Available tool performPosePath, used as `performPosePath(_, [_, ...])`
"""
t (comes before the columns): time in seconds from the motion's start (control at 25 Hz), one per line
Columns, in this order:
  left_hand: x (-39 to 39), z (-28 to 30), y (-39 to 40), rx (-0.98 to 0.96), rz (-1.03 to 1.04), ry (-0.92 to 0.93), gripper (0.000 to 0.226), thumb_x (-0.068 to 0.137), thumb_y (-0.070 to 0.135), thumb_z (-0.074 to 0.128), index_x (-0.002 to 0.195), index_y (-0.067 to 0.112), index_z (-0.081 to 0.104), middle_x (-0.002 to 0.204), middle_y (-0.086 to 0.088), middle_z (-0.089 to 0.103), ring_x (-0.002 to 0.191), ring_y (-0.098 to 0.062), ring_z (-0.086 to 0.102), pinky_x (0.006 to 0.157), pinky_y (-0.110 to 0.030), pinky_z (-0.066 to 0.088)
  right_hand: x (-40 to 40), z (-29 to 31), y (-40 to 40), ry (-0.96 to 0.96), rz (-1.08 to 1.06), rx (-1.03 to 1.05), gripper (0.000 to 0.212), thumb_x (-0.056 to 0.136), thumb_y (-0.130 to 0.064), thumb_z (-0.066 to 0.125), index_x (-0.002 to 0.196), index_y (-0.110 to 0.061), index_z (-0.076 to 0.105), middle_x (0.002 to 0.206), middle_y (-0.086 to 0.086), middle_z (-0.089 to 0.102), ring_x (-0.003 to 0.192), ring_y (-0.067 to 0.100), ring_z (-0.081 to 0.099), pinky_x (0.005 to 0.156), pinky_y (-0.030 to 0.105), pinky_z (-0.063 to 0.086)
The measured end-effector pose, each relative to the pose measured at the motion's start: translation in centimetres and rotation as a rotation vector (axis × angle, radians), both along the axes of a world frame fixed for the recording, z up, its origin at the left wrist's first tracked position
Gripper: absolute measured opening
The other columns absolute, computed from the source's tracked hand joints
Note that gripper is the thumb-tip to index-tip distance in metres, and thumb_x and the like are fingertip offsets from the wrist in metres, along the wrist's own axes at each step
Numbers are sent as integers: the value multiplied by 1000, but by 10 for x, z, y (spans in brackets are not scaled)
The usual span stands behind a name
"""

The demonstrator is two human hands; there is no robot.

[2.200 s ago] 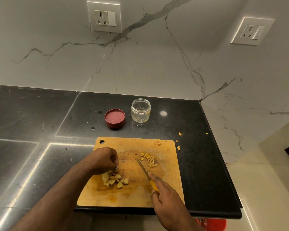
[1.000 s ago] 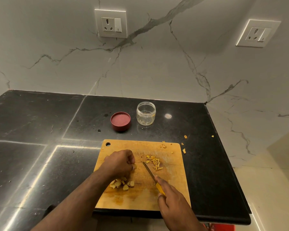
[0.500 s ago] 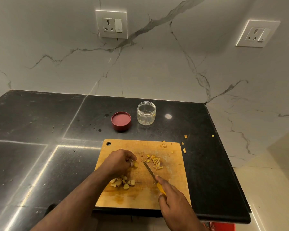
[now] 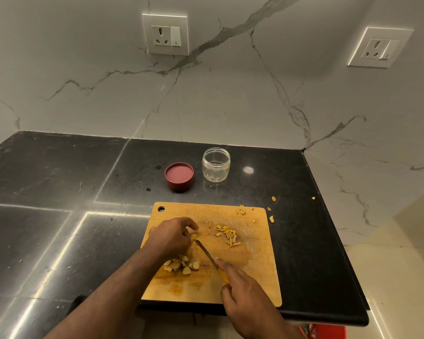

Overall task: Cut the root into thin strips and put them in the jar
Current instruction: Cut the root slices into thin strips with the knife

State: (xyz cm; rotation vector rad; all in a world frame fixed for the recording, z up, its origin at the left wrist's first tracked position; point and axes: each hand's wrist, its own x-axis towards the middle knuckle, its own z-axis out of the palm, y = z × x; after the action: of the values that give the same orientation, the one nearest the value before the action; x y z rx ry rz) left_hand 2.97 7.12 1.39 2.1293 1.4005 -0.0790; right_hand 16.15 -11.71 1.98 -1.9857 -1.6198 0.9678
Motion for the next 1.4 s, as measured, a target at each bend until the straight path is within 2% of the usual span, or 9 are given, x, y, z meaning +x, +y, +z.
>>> performPosePath(0.12, [0,3,-2,29,-33,46,29,99,20,52,111,41,67,97,18,60,77,-5,52,83,-37,48,-1,-2,1,-22,-26,3,52,103,-29,35,153,-37,22,147,-10,40,127,4,42,105,17,33])
performPosePath(0.24, [0,3,-3,27,-29,52,25,97,22,58,114,38,67,103,18,62,93,-6,56,94,-39,52,4,-2,-2,-34,-107,24,53,104,-29,35,154,-36,19,152,-13,35,129,0,37,107,14,27])
performPosePath(0.36, [0,2,-4,21,-11,33,25,96,22,59,112,40,65,97,20,60,93,-7,57,91,-39,51,7,-2,-4,-9,-124,26,53,104,-28,36,154,-37,21,152,-15,34,127,-4,34,106,11,25])
performPosePath(0.56, [0,0,-5,34,2,30,16,93,20,60,92,36,60,92,16,61,89,-8,56,90,-39,49,6,-6,-2,-30,-190,15,52,104,-30,36,153,-37,21,149,-12,39,128,2,40,108,20,33])
performPosePath(0.76, [1,2,-5,39,-4,29,19,94,23,61,105,38,64,99,18,61,97,-8,57,94,-39,47,0,-5,5,-21,-158,15,52,103,-29,37,153,-37,22,147,-12,40,126,2,41,107,19,33])
performPosePath(0.92, [0,0,-1,5,12,-20,14,92,18,61,89,32,57,90,13,60,86,-9,55,86,-37,49,3,-4,2,25,-98,-6,52,102,-28,39,152,-39,25,148,-15,39,125,-3,38,106,14,31])
performPosePath(1.08, [-7,3,13,-32,85,-153,17,92,16,65,93,31,59,89,11,61,82,-8,56,66,-25,48,3,-5,4,21,-128,-3,52,103,-28,39,152,-38,26,149,-16,38,128,-2,37,106,12,28])
performPosePath(1.24, [-4,3,14,-64,61,-183,18,93,14,66,94,31,62,93,10,63,85,-8,60,64,-22,48,-12,-5,1,38,-11,-23,53,100,-25,42,150,-40,29,146,-13,43,122,-3,43,93,0,26])
performPosePath(1.4, [-1,-2,13,-80,32,-185,17,95,15,64,96,32,61,95,10,63,86,-9,60,62,-20,44,-4,-8,0,3,-110,-10,53,101,-26,40,150,-40,27,146,-12,42,124,-1,43,95,5,28])
